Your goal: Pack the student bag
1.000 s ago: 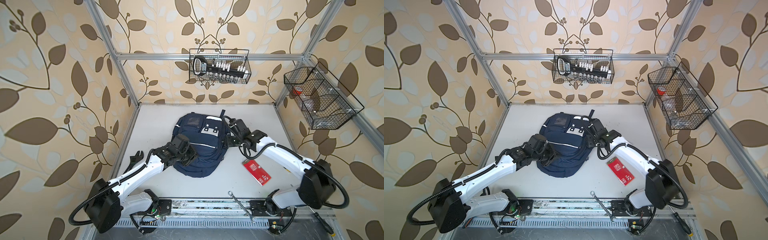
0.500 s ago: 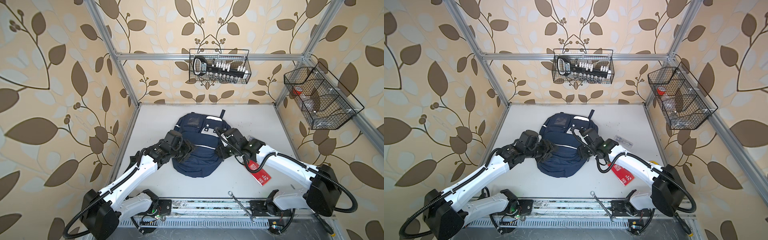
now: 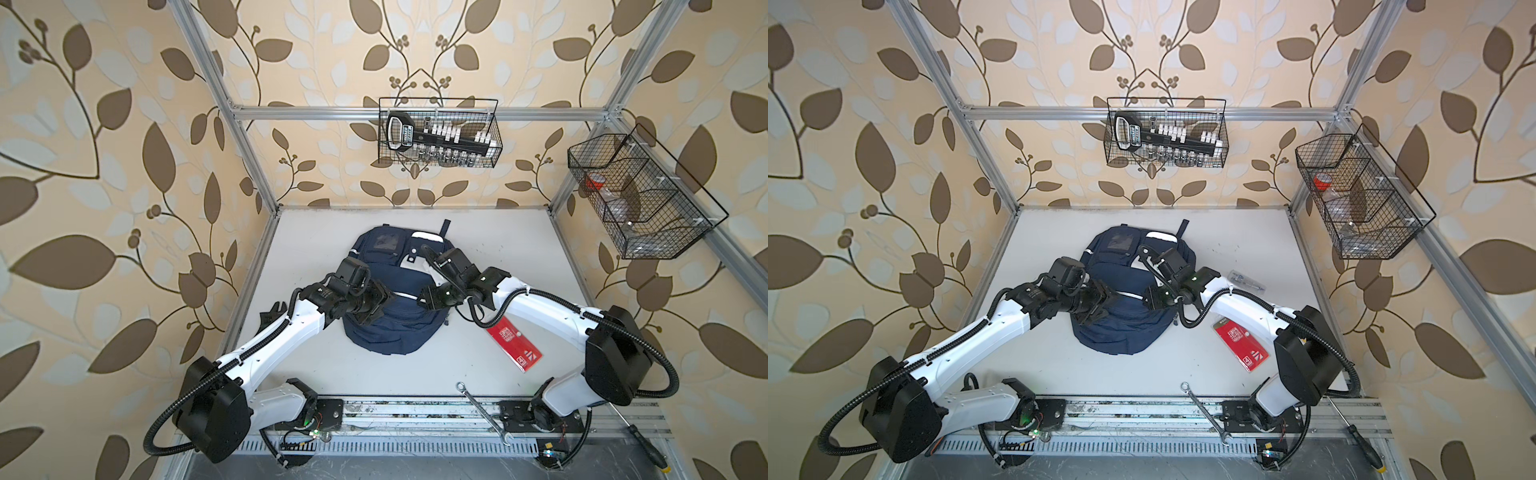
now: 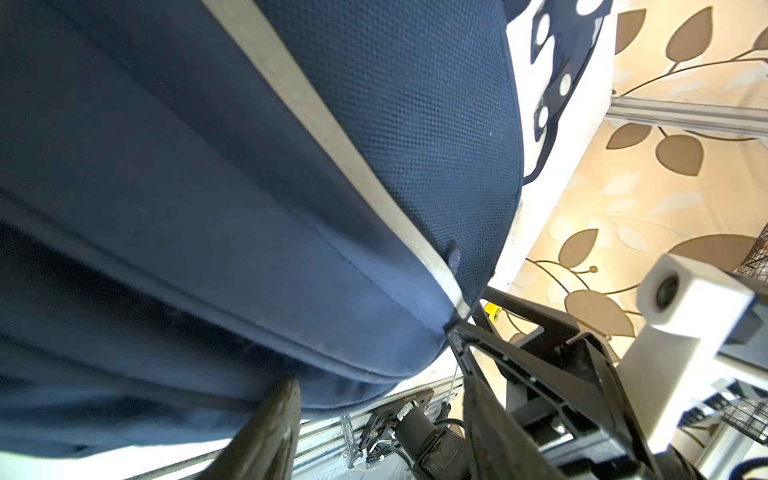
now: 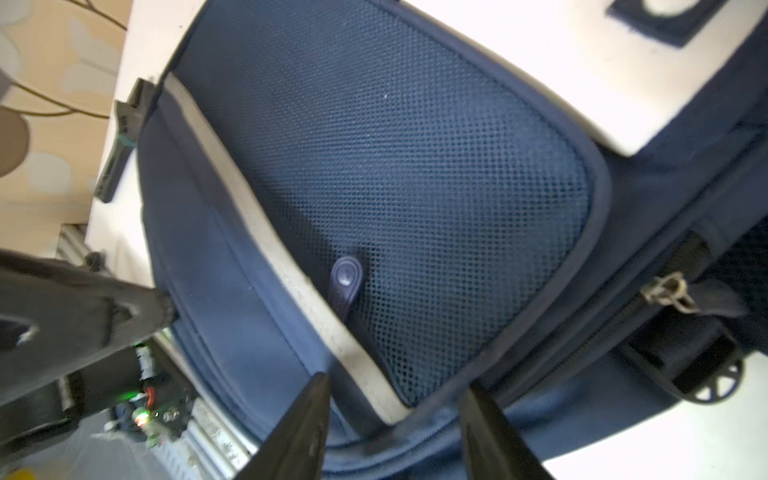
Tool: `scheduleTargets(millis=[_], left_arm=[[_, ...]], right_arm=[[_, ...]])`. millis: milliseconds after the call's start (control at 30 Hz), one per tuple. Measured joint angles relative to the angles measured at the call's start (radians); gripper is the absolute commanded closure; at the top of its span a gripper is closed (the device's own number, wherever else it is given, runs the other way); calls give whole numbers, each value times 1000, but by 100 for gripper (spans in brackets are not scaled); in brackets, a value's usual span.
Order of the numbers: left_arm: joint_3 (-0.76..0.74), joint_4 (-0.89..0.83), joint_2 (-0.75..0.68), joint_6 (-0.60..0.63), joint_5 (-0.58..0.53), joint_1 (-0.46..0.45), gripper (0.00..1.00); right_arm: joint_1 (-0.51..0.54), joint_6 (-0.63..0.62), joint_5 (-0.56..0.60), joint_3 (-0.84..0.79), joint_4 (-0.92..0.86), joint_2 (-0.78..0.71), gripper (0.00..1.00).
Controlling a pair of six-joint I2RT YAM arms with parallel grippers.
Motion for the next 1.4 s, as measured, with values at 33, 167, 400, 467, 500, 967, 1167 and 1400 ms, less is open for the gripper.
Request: scheduleTargets(millis=[33, 167, 400, 467, 500, 967, 1167, 1400], left_arm=[[0, 0, 5, -2, 0, 0, 37], [0, 3, 10, -8, -3, 0, 36], [0, 21, 74, -23, -9, 0, 38], [0, 23, 90, -27, -11, 0, 42], [0, 23, 97, -28, -13, 0, 45], [112, -5, 192, 0, -37, 43, 100], [234, -104, 193, 79, -45, 74, 100], [293, -168, 192, 123, -4, 105, 100]], right_arm=[[0, 26, -19, 1, 8, 0, 74], [1, 126, -96, 14, 31, 0, 96], [-34, 234, -186, 58, 83, -4, 100], [-51, 253, -203, 59, 100, -8, 100], [-57, 259, -207, 59, 103, -10, 100], [-61, 88, -36, -21, 6, -211, 35], [-61, -56, -68, -166, 121, -301, 37], [-127, -188, -269, -169, 266, -193, 37]])
